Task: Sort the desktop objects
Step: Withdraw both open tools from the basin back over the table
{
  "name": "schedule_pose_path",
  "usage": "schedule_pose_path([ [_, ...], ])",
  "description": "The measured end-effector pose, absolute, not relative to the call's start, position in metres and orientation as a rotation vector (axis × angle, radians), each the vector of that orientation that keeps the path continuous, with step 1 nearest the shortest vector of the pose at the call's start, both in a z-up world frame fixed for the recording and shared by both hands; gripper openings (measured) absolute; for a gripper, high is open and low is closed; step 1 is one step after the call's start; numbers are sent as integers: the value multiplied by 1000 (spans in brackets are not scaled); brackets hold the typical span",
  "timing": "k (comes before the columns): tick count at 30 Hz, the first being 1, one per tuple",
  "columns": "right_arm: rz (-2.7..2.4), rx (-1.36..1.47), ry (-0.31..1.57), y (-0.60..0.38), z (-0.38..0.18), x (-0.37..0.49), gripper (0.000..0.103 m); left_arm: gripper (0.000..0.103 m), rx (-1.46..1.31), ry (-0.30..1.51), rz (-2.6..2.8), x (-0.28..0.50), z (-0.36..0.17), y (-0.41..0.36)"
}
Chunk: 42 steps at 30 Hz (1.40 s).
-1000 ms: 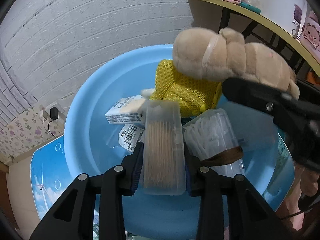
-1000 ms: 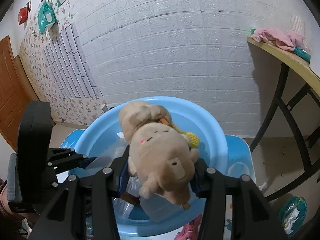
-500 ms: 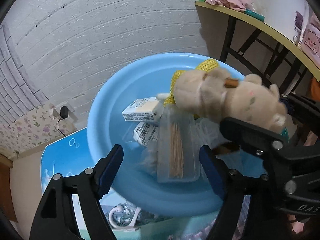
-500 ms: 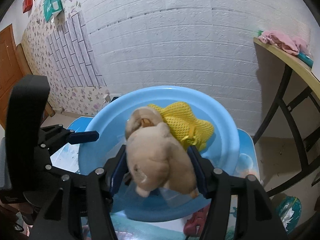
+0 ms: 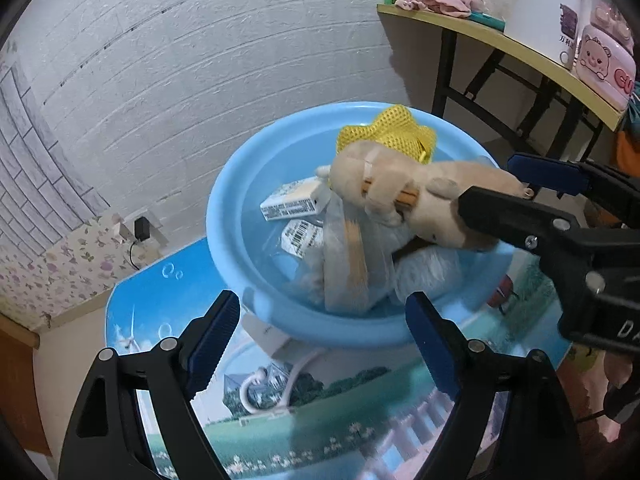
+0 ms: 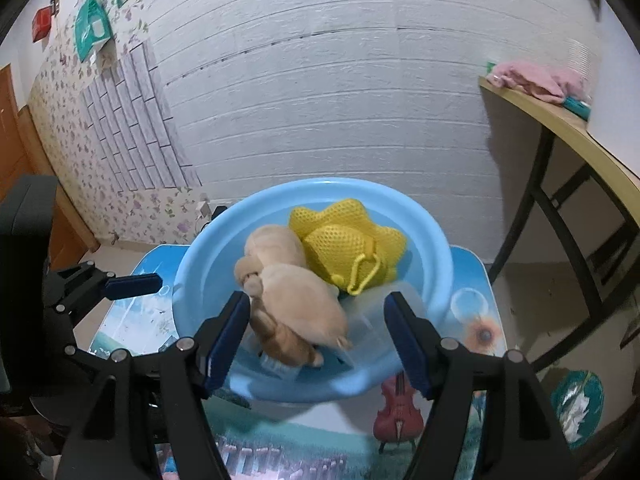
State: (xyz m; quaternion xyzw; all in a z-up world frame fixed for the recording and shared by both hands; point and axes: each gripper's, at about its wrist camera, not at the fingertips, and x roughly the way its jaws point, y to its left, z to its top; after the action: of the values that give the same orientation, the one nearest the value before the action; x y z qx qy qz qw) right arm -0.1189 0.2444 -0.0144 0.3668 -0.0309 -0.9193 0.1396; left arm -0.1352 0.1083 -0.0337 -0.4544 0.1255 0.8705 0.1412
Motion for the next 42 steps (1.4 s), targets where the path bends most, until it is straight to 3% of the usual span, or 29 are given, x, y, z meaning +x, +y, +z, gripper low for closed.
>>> schedule_pose_path([
  [13,-2708,1046,-89,257,-2,-73,69,86,-1374,258,2492,-103,-35,112],
  [31,-2713,1154,-158,273,-17,-43,69,90,-1433,346,2466,-63,-45,118],
  [34,-2698,1157,-138,267,-20,-39,69,95,-1452,328,2466,-60,-49,112],
  [42,-2652,1168,-78,242,-28,-36,69,96,-1425,321,2504,-53,-53,93],
])
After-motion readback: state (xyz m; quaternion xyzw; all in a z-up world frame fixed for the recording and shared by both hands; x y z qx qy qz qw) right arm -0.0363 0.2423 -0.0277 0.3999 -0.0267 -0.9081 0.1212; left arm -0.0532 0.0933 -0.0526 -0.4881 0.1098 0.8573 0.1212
